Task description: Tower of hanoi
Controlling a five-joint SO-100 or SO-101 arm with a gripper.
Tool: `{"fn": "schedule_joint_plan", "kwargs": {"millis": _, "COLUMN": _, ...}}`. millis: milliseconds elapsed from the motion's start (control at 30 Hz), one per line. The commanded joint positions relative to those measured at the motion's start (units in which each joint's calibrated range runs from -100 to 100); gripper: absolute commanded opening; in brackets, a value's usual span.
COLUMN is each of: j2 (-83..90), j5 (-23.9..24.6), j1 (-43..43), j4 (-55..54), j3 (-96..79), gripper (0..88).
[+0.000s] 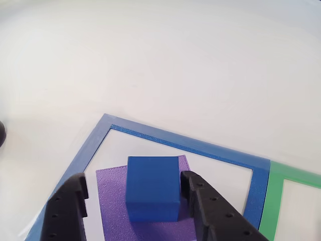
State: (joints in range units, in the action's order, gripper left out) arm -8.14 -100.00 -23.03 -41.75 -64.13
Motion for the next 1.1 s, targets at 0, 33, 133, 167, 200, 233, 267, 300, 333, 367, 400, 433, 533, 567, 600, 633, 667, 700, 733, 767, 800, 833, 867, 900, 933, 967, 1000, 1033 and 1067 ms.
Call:
{"fn": "schedule_joint_plan", "kwargs": {"millis": 0, "j2": 1.3, "j5": 0.0, "j1": 1.1, "j4": -1.8, "j3": 1.5, "gripper": 25.6}}
{"fn": "schedule_joint_plan", "kwargs": {"millis": 33, "j2": 1.7, "j5": 0.0, "j1": 1.1, "j4": -1.8, "j3": 1.4, "gripper": 26.2}}
{"fn": "schedule_joint_plan", "kwargs": {"millis": 133, "j2": 4.4, "j5": 0.0, "j1": 1.2, "j4": -1.0, "j3": 1.3, "gripper": 27.1}}
{"fn": "schedule_joint_plan", "kwargs": {"millis": 167, "j2": 5.9, "j5": 0.0, "j1": 1.2, "j4": 0.1, "j3": 1.3, "gripper": 27.2}}
{"fn": "schedule_joint_plan", "kwargs": {"millis": 200, "j2": 8.0, "j5": 0.0, "j1": 1.2, "j4": 2.0, "j3": 1.5, "gripper": 27.0}}
{"fn": "schedule_joint_plan", "kwargs": {"millis": 233, "j2": 10.0, "j5": 0.0, "j1": 1.2, "j4": 3.9, "j3": 1.8, "gripper": 26.7}}
{"fn": "schedule_joint_plan", "kwargs": {"millis": 267, "j2": 12.6, "j5": 0.0, "j1": 1.3, "j4": 6.6, "j3": 2.3, "gripper": 26.2}}
{"fn": "schedule_joint_plan", "kwargs": {"millis": 300, "j2": 15.0, "j5": 0.0, "j1": 1.5, "j4": 9.5, "j3": 2.9, "gripper": 25.7}}
{"fn": "schedule_joint_plan", "kwargs": {"millis": 333, "j2": 18.0, "j5": 0.0, "j1": 1.8, "j4": 13.5, "j3": 3.9, "gripper": 24.2}}
{"fn": "schedule_joint_plan", "kwargs": {"millis": 367, "j2": 20.6, "j5": 0.0, "j1": 2.3, "j4": 17.5, "j3": 4.9, "gripper": 22.2}}
{"fn": "schedule_joint_plan", "kwargs": {"millis": 400, "j2": 23.6, "j5": 0.0, "j1": 2.9, "j4": 22.4, "j3": 6.4, "gripper": 20.0}}
{"fn": "schedule_joint_plan", "kwargs": {"millis": 433, "j2": 26.3, "j5": 0.0, "j1": 3.6, "j4": 27.9, "j3": 7.9, "gripper": 17.4}}
{"fn": "schedule_joint_plan", "kwargs": {"millis": 533, "j2": 34.3, "j5": 0.0, "j1": 5.7, "j4": 46.2, "j3": 14.6, "gripper": 5.5}}
{"fn": "schedule_joint_plan", "kwargs": {"millis": 567, "j2": 36.2, "j5": 0.0, "j1": 6.4, "j4": 51.3, "j3": 16.6, "gripper": 2.1}}
{"fn": "schedule_joint_plan", "kwargs": {"millis": 600, "j2": 38.4, "j5": 0.0, "j1": 7.1, "j4": 57.1, "j3": 18.8, "gripper": 0.4}}
{"fn": "schedule_joint_plan", "kwargs": {"millis": 633, "j2": 40.1, "j5": 0.0, "j1": 7.9, "j4": 62.3, "j3": 21.1, "gripper": 0.0}}
{"fn": "schedule_joint_plan", "kwargs": {"millis": 667, "j2": 41.7, "j5": 0.0, "j1": 8.8, "j4": 68.7, "j3": 24.3, "gripper": 0.0}}
{"fn": "schedule_joint_plan", "kwargs": {"millis": 700, "j2": 42.7, "j5": 0.0, "j1": 9.5, "j4": 75.1, "j3": 27.7, "gripper": 0.0}}
{"fn": "schedule_joint_plan", "kwargs": {"millis": 733, "j2": 43.4, "j5": 0.0, "j1": 10.3, "j4": 81.8, "j3": 32.1, "gripper": 0.0}}
{"fn": "schedule_joint_plan", "kwargs": {"millis": 767, "j2": 44.0, "j5": 0.0, "j1": 11.1, "j4": 88.1, "j3": 36.5, "gripper": 0.0}}
{"fn": "schedule_joint_plan", "kwargs": {"millis": 800, "j2": 44.5, "j5": 0.0, "j1": 11.8, "j4": 93.3, "j3": 40.1, "gripper": 0.0}}
{"fn": "schedule_joint_plan", "kwargs": {"millis": 833, "j2": 44.7, "j5": 0.0, "j1": 12.4, "j4": 98.0, "j3": 44.2, "gripper": 0.0}}
{"fn": "schedule_joint_plan", "kwargs": {"millis": 867, "j2": 44.7, "j5": 0.0, "j1": 13.2, "j4": 103.3, "j3": 48.9, "gripper": 0.0}}
{"fn": "schedule_joint_plan", "kwargs": {"millis": 900, "j2": 44.5, "j5": 0.7, "j1": 14.0, "j4": 108.0, "j3": 53.1, "gripper": 0.0}}
{"fn": "schedule_joint_plan", "kwargs": {"millis": 933, "j2": 44.3, "j5": 1.3, "j1": 14.9, "j4": 112.5, "j3": 57.5, "gripper": 0.0}}
{"fn": "schedule_joint_plan", "kwargs": {"millis": 967, "j2": 43.9, "j5": 2.4, "j1": 15.9, "j4": 117.1, "j3": 62.0, "gripper": 0.0}}
{"fn": "schedule_joint_plan", "kwargs": {"millis": 1000, "j2": 43.6, "j5": 2.9, "j1": 16.7, "j4": 120.5, "j3": 65.7, "gripper": 0.0}}
{"fn": "schedule_joint_plan", "kwargs": {"millis": 1033, "j2": 43.2, "j5": 3.5, "j1": 17.8, "j4": 124.3, "j3": 69.9, "gripper": 0.0}}
{"fn": "schedule_joint_plan", "kwargs": {"millis": 1067, "j2": 42.8, "j5": 4.0, "j1": 18.7, "j4": 127.2, "j3": 73.1, "gripper": 0.0}}
